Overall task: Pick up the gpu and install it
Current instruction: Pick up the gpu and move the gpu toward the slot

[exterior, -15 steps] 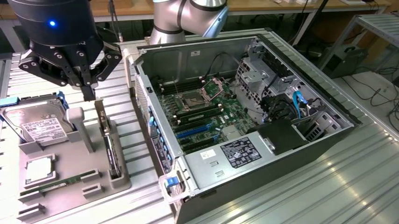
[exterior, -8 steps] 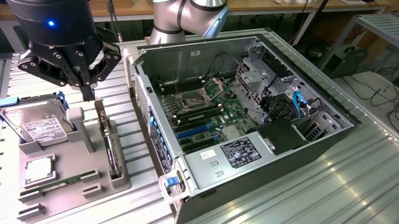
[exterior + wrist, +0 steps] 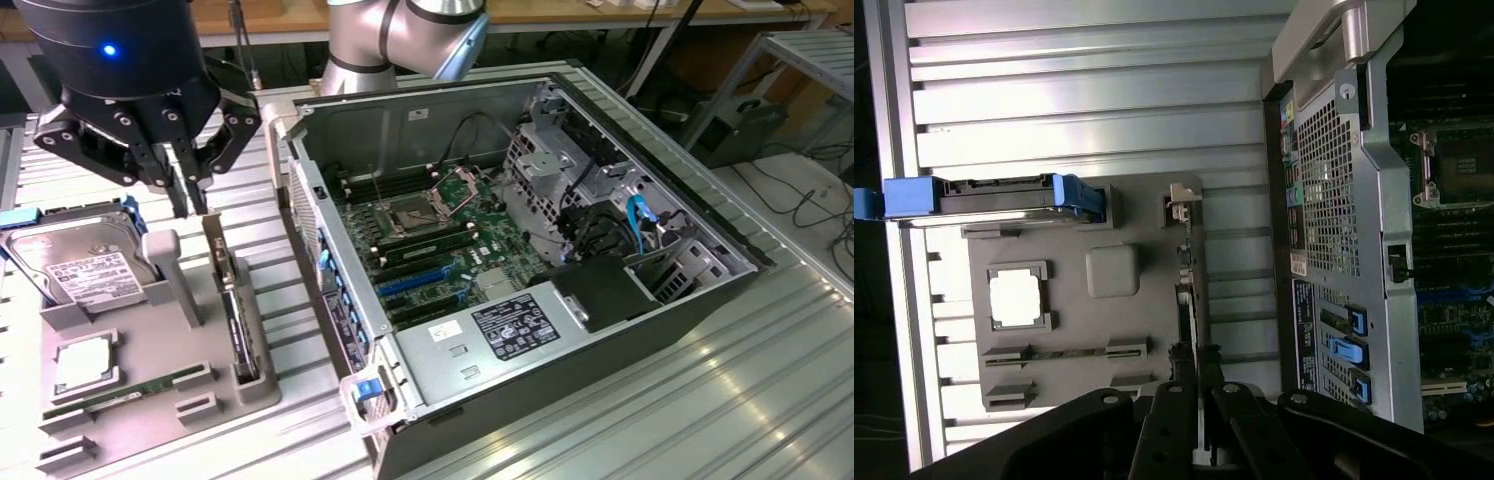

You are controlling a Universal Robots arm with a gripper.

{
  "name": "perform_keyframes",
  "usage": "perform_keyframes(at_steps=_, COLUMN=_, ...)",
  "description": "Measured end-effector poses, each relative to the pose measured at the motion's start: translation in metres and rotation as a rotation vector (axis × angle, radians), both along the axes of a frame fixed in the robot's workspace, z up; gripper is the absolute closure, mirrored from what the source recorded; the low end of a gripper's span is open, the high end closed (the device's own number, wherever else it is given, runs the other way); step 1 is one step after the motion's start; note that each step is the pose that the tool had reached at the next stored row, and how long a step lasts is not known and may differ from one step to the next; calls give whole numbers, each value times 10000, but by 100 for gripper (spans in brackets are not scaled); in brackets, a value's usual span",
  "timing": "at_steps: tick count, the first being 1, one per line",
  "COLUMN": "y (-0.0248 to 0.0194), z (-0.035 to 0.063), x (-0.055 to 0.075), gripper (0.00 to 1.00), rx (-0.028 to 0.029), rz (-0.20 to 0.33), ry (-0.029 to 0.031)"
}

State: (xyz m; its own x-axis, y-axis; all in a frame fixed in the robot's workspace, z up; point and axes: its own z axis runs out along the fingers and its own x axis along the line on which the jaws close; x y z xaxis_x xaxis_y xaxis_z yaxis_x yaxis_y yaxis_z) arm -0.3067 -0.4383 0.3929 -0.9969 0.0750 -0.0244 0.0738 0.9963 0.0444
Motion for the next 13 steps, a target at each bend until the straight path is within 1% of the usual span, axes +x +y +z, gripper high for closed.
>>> perform_keyframes(at_steps=1, y=0, z=0, x=0, gripper=76, rx=0, rz=0, ry=0)
perform_keyframes(at_steps=6, y=0, z=0, x=0, gripper=46, rx=0, rz=0, ry=0)
perform_keyframes(at_steps=7, y=0, z=0, x=0, gripper=46, rx=0, rz=0, ry=0)
perform_keyframes(at_steps=9, y=0, z=0, x=0, gripper=34, rx=-1, rz=3, ry=1)
perform_keyframes(at_steps=13, y=0, z=-24, x=-1, gripper=34, rx=2, rz=258, ry=-1)
